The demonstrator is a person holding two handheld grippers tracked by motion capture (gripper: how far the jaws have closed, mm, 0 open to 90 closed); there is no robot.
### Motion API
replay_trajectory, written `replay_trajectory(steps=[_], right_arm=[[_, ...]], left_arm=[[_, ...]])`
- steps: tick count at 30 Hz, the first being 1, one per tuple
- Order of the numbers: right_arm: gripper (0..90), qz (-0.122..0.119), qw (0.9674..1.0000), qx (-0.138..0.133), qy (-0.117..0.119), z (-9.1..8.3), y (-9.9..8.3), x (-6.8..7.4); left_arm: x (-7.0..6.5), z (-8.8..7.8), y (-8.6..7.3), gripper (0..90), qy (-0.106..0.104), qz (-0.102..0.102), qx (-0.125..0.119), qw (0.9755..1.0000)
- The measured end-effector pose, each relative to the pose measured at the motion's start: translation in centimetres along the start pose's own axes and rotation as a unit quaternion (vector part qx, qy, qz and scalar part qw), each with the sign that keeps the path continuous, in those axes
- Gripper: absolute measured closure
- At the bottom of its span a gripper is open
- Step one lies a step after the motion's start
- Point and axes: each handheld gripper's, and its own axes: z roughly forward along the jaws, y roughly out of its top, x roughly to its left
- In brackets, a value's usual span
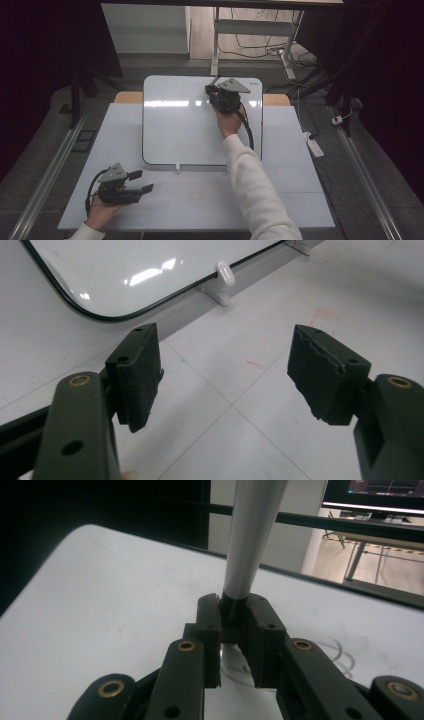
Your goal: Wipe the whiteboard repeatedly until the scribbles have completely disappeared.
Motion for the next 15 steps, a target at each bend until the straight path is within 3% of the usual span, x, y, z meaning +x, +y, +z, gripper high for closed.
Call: replay_trajectory(steps=[3,5,8,11,13,15], right_arm=[[77.7,0.022,0.9988,-0.009,-0.044,-0.8,0.4,-1.8],[77.7,0.029,0.998,-0.01,-0.055,-1.3,0.5,-2.7],[77.7,0.021,0.999,-0.007,-0.038,-1.3,0.2,-2.1],[77.7,-0.009,0.9999,0.005,-0.012,-1.1,-0.2,-1.1],[77.6,-0.001,0.9996,0.004,-0.029,-1.6,-0.1,-1.9],[77.6,0.029,0.9984,-0.004,-0.049,-2.2,-0.1,-3.1]], left_arm=[[0.1,-0.1,0.0,30.2,-0.001,0.001,-0.003,1.0],[0.1,-0.1,0.0,30.2,-0.001,0.001,-0.002,1.0],[0.1,0.1,0.0,30.2,-0.002,0.002,0.0,1.0],[0.0,0.0,0.1,30.2,-0.002,0.003,-0.003,1.0],[0.0,-0.1,0.0,30.2,-0.001,0.001,-0.004,1.0],[-0.1,-0.1,0.0,30.2,-0.001,0.001,-0.004,1.0]])
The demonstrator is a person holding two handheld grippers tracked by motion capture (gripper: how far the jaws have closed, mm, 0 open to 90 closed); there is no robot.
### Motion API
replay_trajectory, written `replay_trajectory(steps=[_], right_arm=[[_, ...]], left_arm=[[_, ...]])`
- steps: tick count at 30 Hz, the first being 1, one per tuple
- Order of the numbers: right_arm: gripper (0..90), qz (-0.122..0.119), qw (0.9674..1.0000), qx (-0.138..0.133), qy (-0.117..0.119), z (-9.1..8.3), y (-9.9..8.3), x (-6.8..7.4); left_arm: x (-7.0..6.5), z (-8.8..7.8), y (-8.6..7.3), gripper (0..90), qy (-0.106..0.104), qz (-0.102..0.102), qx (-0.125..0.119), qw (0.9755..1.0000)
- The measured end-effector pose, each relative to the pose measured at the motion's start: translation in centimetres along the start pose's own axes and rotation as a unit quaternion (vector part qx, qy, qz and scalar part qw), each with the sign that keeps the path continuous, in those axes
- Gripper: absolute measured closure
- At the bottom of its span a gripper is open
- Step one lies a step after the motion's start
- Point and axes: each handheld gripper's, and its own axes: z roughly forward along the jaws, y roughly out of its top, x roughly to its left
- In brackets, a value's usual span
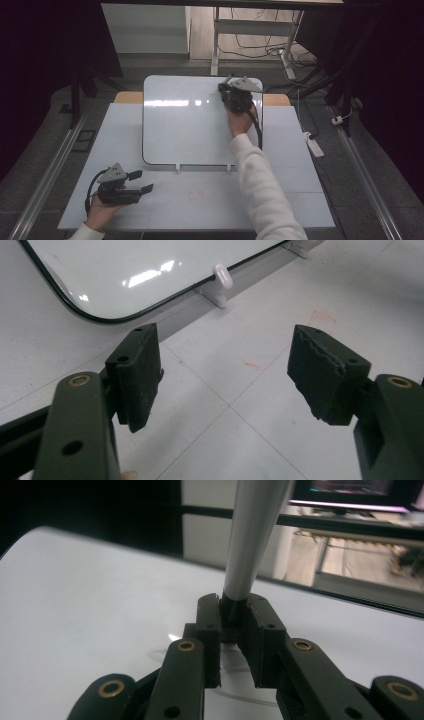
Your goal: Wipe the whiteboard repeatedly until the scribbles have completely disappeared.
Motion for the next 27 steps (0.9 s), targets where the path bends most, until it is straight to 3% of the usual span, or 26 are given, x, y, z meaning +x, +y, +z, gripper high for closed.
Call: replay_trajectory(steps=[2,5,7,8,10,13,15,18,20,24,26,27], right_arm=[[77.7,-0.004,1.0,0.001,0.004,-0.2,-0.3,0.3],[77.7,-0.043,0.9978,0.016,0.047,0.1,-1.1,2.4],[77.7,-0.055,0.9968,0.018,0.055,0.1,-1.3,2.7],[77.7,-0.048,0.9974,0.016,0.05,0.1,-1.2,2.2],[77.6,-0.027,0.9995,0.008,0.016,-0.3,-0.7,0.7],[77.6,0.003,1.0,0.0,-0.009,-0.8,-0.3,-1.2],[77.7,-0.005,1.0,0.004,0.001,-0.9,-0.5,-0.6],[77.7,-0.037,0.9981,0.018,0.045,-0.6,-1.3,1.3],[77.6,-0.052,0.9974,0.021,0.045,-0.6,-1.2,1.4],[77.7,-0.011,0.9998,0.004,-0.013,-1.2,-0.4,-1.5],[77.7,-0.003,0.9999,0.004,-0.012,-1.4,-0.4,-1.7],[77.7,-0.013,0.9999,0.009,-0.003,-1.4,-0.5,-1.3]], left_arm=[[0.0,0.1,0.0,30.2,-0.001,0.0,0.002,1.0],[0.1,0.3,0.1,30.2,-0.001,-0.001,0.004,1.0],[0.1,0.3,0.1,30.1,-0.001,0.0,0.005,1.0],[0.1,0.2,0.0,30.2,-0.001,0.0,0.003,1.0],[0.1,0.1,0.0,30.1,-0.001,-0.002,0.002,1.0],[0.2,0.1,0.0,30.2,-0.001,-0.005,0.001,1.0],[0.2,0.2,0.0,30.2,-0.002,-0.003,0.003,1.0],[0.1,0.3,0.1,30.1,-0.002,-0.003,0.005,1.0],[0.1,0.3,0.1,30.1,-0.001,-0.002,0.004,1.0],[0.1,0.1,0.0,30.1,-0.001,-0.004,0.002,1.0],[0.2,0.2,0.1,30.1,-0.001,-0.003,0.004,1.0],[0.2,0.3,0.1,30.1,-0.001,-0.003,0.004,1.0]])
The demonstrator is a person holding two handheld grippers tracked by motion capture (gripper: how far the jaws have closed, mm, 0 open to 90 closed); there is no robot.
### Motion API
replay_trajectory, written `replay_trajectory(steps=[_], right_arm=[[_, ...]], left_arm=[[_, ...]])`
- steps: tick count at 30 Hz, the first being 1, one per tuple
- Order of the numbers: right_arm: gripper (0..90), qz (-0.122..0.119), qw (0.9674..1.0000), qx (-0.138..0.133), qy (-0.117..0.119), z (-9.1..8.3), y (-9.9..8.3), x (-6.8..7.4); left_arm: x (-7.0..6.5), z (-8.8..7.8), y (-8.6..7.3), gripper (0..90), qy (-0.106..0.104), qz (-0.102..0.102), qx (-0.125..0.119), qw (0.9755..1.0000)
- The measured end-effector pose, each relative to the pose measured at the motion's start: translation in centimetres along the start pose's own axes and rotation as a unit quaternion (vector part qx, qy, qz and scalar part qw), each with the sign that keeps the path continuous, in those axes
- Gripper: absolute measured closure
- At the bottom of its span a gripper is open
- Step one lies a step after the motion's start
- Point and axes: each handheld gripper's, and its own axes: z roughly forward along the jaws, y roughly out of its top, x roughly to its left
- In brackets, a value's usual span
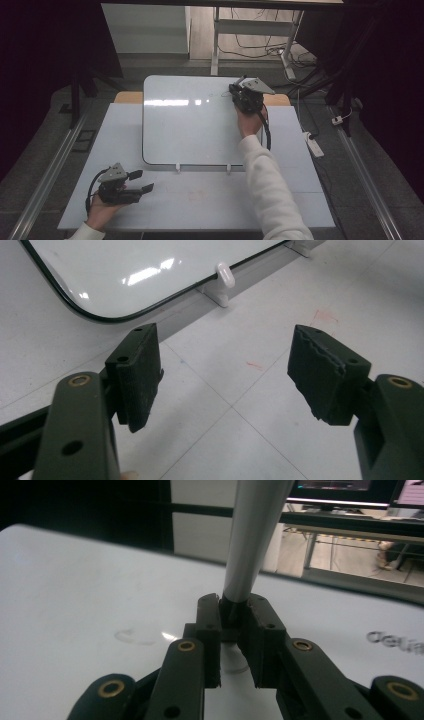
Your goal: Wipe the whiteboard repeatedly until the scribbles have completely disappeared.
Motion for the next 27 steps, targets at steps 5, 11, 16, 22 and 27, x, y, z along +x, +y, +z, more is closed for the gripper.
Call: replay_trajectory(steps=[5,11,16,22,27], right_arm=[[77.7,-0.022,0.9995,0.008,0.02,0.0,-0.3,0.5],[77.7,-0.001,0.9998,0.004,0.021,0.2,-0.1,0.6],[77.7,-0.046,0.997,0.017,0.06,1.2,-0.6,3.7],[77.7,-0.016,0.9982,0.005,0.058,1.9,-0.4,4.2],[77.7,-0.033,0.9986,0.008,0.042,1.5,-0.6,4.2]], left_arm=[[-0.1,0.0,0.0,30.1,0.0,0.001,0.001,1.0],[-0.1,0.0,0.0,30.1,0.001,0.0,0.001,1.0],[-0.2,0.1,0.1,30.1,0.0,0.004,0.002,1.0],[-0.1,0.0,0.0,30.1,0.0,0.002,0.0,1.0],[-0.2,0.0,0.0,30.1,-0.001,0.004,0.0,1.0]])
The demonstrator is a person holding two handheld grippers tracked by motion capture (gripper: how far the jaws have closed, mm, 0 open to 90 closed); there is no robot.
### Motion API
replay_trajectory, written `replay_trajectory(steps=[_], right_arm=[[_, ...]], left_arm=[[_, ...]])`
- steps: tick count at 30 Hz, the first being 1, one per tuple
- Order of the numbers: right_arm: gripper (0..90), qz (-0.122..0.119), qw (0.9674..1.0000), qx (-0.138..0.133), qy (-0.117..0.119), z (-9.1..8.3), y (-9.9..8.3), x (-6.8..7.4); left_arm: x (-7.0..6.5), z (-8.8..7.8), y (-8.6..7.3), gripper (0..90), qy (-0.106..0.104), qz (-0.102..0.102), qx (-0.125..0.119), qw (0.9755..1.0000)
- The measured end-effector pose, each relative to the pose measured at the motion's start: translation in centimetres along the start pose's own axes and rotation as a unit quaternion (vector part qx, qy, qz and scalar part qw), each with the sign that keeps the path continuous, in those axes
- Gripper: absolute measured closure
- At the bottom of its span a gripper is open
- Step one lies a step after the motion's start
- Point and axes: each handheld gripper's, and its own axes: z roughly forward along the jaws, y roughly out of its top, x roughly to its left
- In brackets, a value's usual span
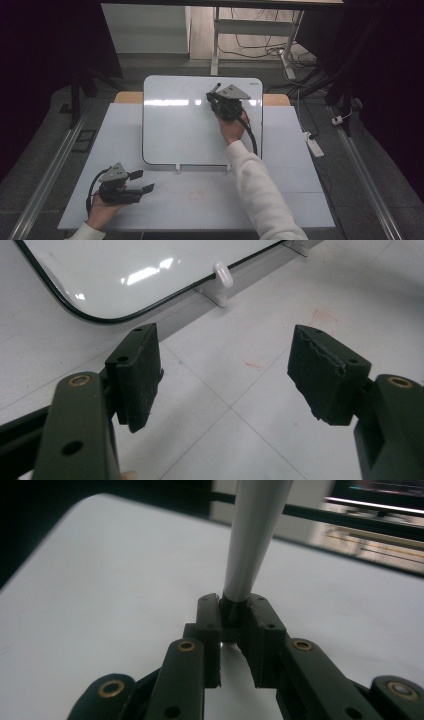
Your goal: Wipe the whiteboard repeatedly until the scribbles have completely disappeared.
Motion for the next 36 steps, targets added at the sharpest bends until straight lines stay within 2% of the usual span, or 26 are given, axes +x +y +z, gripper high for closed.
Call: replay_trajectory(steps=[1,3,4,6,7,8,10,12,14,15,16,19,20,21,23,24,26,27,28,29,31,32,33,34,36], right_arm=[[77.7,0.015,0.9998,-0.004,-0.016,-0.3,0.0,-0.7],[77.7,0.032,0.9992,-0.009,-0.022,-0.7,-0.1,-1.3],[77.7,0.027,0.9994,-0.009,-0.021,-0.7,-0.2,-1.0],[77.6,0.001,1.0,0.002,0.005,-0.5,-0.5,0.2],[77.7,-0.015,0.9999,0.007,0.005,-0.5,-0.6,0.4],[77.7,-0.015,0.9998,0.006,0.007,-0.6,-0.6,0.2],[77.7,0.001,0.9999,0.003,-0.017,-1.4,-0.6,-1.3],[77.7,0.024,0.9986,-0.008,-0.047,-2.5,-0.7,-3.6],[77.6,0.047,0.997,-0.015,-0.059,-3.3,-0.9,-5.1],[77.6,0.048,0.9971,-0.014,-0.057,-3.4,-1.0,-5.1],[77.7,0.037,0.9978,-0.01,-0.054,-3.4,-1.2,-4.7],[77.7,0.011,0.9998,-0.003,-0.013,-2.8,-1.5,-2.9],[77.7,0.001,0.9999,-0.001,-0.013,-2.7,-1.6,-2.6],[77.7,0.001,0.9999,-0.001,-0.012,-2.7,-1.5,-2.8],[77.7,0.016,0.9989,-0.009,-0.043,-3.2,-1.4,-4.0],[77.7,0.033,0.9976,-0.016,-0.059,-3.5,-1.3,-4.8],[77.6,0.055,0.9957,-0.023,-0.071,-3.8,-1.3,-5.8],[77.6,0.053,0.9956,-0.022,-0.074,-3.7,-1.3,-5.6],[77.7,0.05,0.9964,-0.022,-0.065,-3.5,-1.4,-5.1],[77.7,0.047,0.9976,-0.02,-0.047,-3.1,-1.4,-4.2],[77.7,0.026,0.9995,-0.013,-0.013,-2.2,-1.5,-2.2],[77.7,0.013,0.9999,-0.008,-0.006,-1.9,-1.5,-1.4],[77.7,0.002,0.9999,-0.007,-0.011,-1.8,-1.5,-1.1],[77.7,0.002,0.9999,-0.007,-0.011,-1.8,-1.4,-1.3],[77.7,0.012,0.9989,-0.011,-0.045,-2.4,-1.2,-2.8]], left_arm=[[0.0,0.0,0.0,30.1,0.0,0.0,-0.001,1.0],[-0.1,0.0,0.0,30.1,0.0,-0.002,-0.001,1.0],[0.0,0.0,0.0,30.1,-0.001,0.0,0.0,1.0],[0.0,0.1,0.1,30.1,0.001,0.0,0.002,1.0],[-0.1,0.1,0.1,30.1,0.001,-0.001,0.002,1.0],[-0.1,0.1,0.1,30.1,0.001,0.0,0.002,1.0],[-0.1,0.0,0.0,30.1,0.001,0.001,0.001,1.0],[-0.1,0.0,0.0,30.1,0.001,-0.001,0.0,1.0],[0.0,0.0,0.0,30.0,0.0,-0.001,0.002,1.0],[0.0,0.1,0.0,30.1,0.0,0.0,0.003,1.0],[0.0,0.2,0.1,30.1,0.0,0.001,0.004,1.0],[-0.1,0.3,0.1,30.1,0.001,0.001,0.005,1.0],[-0.1,0.3,0.1,30.1,0.001,0.001,0.005,1.0],[-0.1,0.3,0.1,30.1,0.001,0.001,0.005,1.0],[-0.1,0.1,0.1,30.1,0.001,0.002,0.003,1.0],[-0.1,0.1,0.1,30.1,0.002,0.002,0.002,1.0],[0.0,0.0,0.1,30.0,0.001,-0.001,0.001,1.0],[0.1,0.1,0.1,30.1,0.001,-0.001,0.001,1.0],[0.1,0.2,0.1,30.1,0.0,-0.001,0.003,1.0],[0.1,0.2,0.1,30.1,0.001,-0.001,0.003,1.0],[0.0,0.3,0.1,30.1,0.0,0.001,0.004,1.0],[0.0,0.3,0.1,30.1,0.0,0.002,0.004,1.0],[0.0,0.2,0.1,30.1,0.0,0.002,0.003,1.0],[0.0,0.1,0.1,30.1,0.0,0.001,0.002,1.0],[0.0,0.0,0.1,30.1,0.0,0.0,-0.001,1.0]])
